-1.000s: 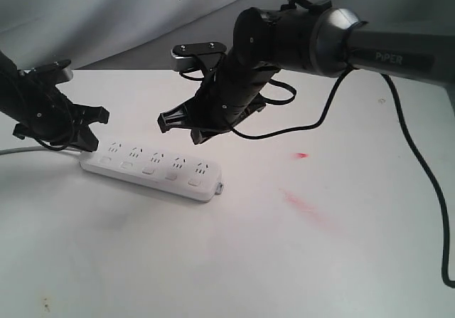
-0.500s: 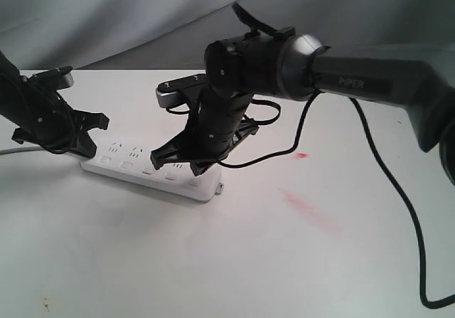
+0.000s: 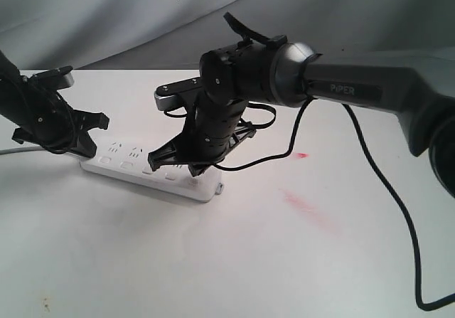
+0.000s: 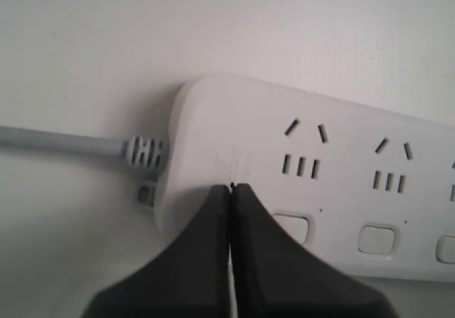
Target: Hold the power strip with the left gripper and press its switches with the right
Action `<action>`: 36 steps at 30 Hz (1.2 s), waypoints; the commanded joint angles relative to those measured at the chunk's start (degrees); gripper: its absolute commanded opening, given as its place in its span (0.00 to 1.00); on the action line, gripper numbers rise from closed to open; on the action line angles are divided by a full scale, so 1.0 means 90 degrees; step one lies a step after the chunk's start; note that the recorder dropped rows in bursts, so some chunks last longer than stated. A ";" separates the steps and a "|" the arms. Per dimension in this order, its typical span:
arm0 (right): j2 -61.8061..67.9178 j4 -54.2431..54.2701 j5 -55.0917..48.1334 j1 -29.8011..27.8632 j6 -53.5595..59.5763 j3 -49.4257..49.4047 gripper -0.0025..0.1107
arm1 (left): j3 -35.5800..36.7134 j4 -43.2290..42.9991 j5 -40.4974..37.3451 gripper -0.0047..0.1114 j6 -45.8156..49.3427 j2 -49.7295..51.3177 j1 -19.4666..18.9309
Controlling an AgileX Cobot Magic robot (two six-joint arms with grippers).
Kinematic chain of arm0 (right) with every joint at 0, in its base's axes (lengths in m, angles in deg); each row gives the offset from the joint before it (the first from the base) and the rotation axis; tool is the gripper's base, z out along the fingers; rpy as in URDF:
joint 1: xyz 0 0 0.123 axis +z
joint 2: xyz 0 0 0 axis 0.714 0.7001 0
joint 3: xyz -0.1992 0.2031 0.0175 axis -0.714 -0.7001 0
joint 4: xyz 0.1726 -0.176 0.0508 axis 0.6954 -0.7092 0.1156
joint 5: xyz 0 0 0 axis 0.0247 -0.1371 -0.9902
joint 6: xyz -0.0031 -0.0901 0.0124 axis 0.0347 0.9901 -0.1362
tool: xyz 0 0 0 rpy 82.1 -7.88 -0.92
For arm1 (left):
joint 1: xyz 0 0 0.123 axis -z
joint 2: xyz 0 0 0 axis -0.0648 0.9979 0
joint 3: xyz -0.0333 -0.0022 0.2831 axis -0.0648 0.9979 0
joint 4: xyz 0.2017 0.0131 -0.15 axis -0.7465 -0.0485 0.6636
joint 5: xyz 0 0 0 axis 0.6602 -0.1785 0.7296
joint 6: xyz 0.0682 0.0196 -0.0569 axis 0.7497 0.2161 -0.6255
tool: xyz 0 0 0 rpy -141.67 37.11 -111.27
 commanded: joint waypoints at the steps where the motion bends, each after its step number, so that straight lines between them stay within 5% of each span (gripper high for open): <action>1: 0.0059 0.0116 0.0087 0.0010 -0.0012 0.0044 0.02 | -0.0022 -0.0011 0.0026 0.04 -0.0048 0.0022 0.0000; 29: 0.0760 -0.0191 -0.0444 0.0048 -0.0251 -0.0080 0.02 | -0.0022 -0.0011 0.0054 0.04 -0.0034 0.0022 0.0000; 36: 0.0749 -0.1607 -0.0773 0.0465 -0.1059 -0.0143 0.02 | -0.0022 -0.0011 0.0050 0.04 -0.0022 0.0022 0.0000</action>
